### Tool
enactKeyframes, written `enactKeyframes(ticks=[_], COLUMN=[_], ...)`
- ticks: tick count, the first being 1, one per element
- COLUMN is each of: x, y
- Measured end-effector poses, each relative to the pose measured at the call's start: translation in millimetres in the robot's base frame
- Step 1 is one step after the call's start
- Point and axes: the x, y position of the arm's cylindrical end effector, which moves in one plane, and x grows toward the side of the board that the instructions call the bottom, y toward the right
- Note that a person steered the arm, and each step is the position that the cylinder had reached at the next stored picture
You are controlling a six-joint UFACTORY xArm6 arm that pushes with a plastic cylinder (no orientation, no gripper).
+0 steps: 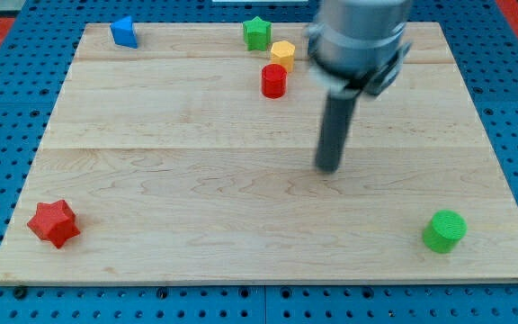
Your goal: Move red star at the bottom of red circle
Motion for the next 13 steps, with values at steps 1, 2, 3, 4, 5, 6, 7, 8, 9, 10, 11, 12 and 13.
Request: enactKeyframes(ticks=[1, 2, 3, 4, 5, 6, 7, 8, 9, 10, 11, 12, 13], x=[97.4, 103.4, 75.7, 47.0, 53.7, 58.4, 41.0, 1.9, -20.1, -12.3, 4.3, 41.0, 42.1], y=[-101.5, -150.4, -244.2, -267.6, -258.2, -333.0, -347.8, -284.0, -179.6, -238.0, -296.9, -253.1, -169.3])
